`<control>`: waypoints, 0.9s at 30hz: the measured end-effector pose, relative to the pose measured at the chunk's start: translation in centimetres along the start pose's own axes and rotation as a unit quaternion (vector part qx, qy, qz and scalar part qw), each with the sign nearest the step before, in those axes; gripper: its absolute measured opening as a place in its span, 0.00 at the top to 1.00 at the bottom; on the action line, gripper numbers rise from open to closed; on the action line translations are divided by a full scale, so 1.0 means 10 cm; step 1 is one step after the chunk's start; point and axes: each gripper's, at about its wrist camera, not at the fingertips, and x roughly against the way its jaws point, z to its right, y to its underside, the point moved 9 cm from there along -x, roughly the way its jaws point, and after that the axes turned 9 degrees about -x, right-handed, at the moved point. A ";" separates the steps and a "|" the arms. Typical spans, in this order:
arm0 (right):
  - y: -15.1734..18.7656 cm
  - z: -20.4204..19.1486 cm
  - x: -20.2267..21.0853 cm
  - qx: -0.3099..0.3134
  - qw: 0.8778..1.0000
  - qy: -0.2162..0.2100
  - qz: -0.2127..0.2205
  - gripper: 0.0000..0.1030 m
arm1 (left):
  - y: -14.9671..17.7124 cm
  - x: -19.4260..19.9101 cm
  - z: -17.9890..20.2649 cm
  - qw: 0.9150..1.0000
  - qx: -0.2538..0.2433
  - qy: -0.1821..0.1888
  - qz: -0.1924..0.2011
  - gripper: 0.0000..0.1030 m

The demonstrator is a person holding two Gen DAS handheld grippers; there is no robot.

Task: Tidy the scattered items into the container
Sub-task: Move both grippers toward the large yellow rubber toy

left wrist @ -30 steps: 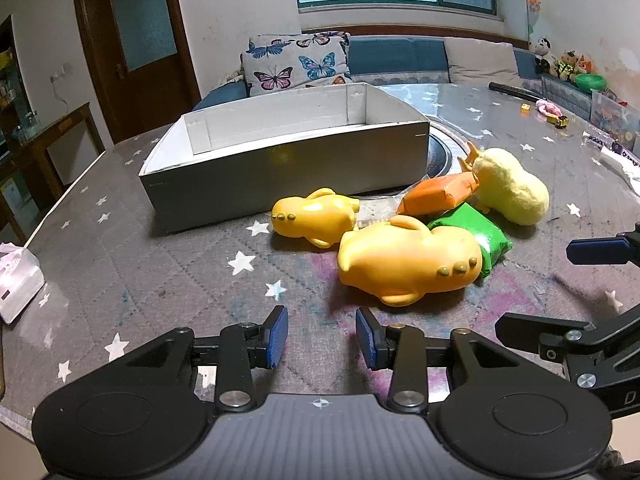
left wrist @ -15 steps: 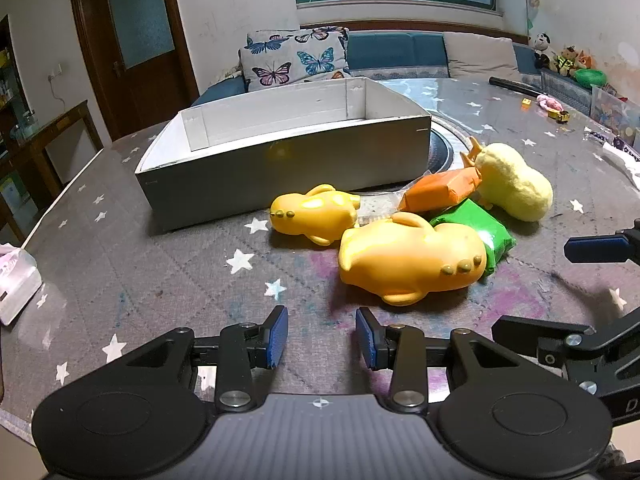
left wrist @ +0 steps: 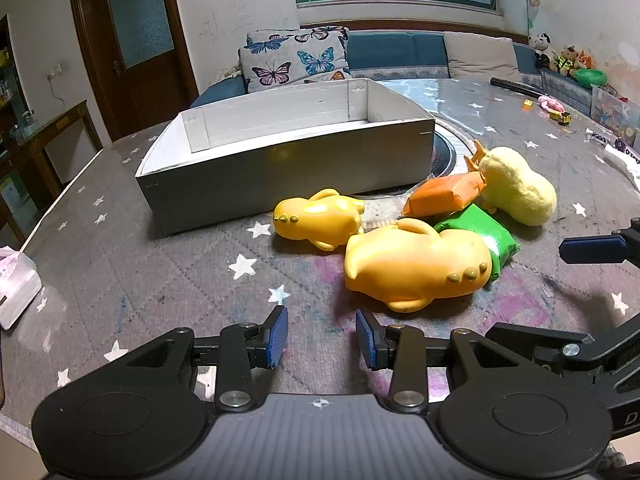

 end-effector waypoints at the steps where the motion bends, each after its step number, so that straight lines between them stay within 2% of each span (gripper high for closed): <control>1: 0.00 0.00 0.00 0.000 1.000 -0.001 0.000 0.00 | 0.00 0.00 0.00 1.000 0.000 0.000 -0.001 0.61; 27: -0.02 -0.08 -0.09 0.007 1.000 -0.014 -0.007 0.00 | -0.03 -0.02 -0.01 1.000 0.002 0.006 -0.005 0.61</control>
